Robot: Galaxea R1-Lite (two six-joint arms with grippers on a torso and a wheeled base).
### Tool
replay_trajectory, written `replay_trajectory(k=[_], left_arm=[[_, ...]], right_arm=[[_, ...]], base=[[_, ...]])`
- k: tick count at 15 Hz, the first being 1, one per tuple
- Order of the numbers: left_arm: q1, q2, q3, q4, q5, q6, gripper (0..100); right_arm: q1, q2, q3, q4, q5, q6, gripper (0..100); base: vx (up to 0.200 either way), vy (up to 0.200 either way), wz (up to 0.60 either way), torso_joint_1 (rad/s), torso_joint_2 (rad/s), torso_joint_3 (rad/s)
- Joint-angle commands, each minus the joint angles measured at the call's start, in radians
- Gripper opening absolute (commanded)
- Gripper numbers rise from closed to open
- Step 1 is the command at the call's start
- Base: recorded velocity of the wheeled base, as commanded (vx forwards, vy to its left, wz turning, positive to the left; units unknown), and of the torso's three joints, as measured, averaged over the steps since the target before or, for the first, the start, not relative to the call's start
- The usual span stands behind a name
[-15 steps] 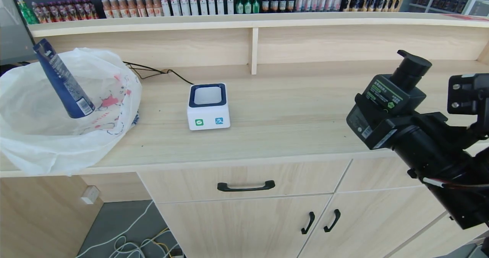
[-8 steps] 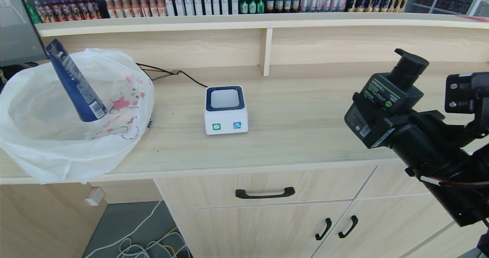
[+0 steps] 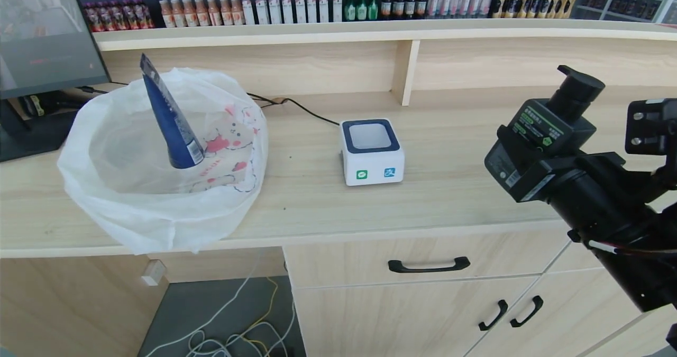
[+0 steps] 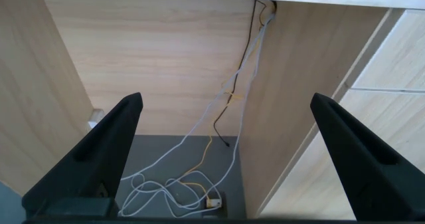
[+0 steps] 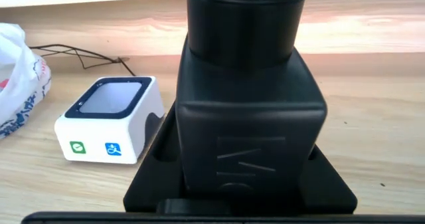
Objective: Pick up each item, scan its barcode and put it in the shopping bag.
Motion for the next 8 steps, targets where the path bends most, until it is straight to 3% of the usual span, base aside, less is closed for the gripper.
replay_trajectory(k=[1, 3, 8], left_arm=[[0.000, 0.000, 0.000, 0.000, 0.000, -0.001, 100], [0.000, 0.000, 0.000, 0.000, 0.000, -0.001, 100], [-0.001, 0.000, 0.000, 0.000, 0.000, 0.004, 100]], right_arm=[[0.001, -0.006, -0.002, 0.001, -0.001, -0.001, 0], [0.004, -0.009, -0.031, -0.001, -0.014, -0.004, 0], [0.040, -0.009, -0.019, -0.015, -0.014, -0.001, 0]], base=[[0.000, 0.200, 0.00, -0.002, 0.00, 0.007], [0.000, 0.200, 0.00, 0.002, 0.00, 0.000], [0.000, 0.000, 0.00, 0.000, 0.00, 0.000]])
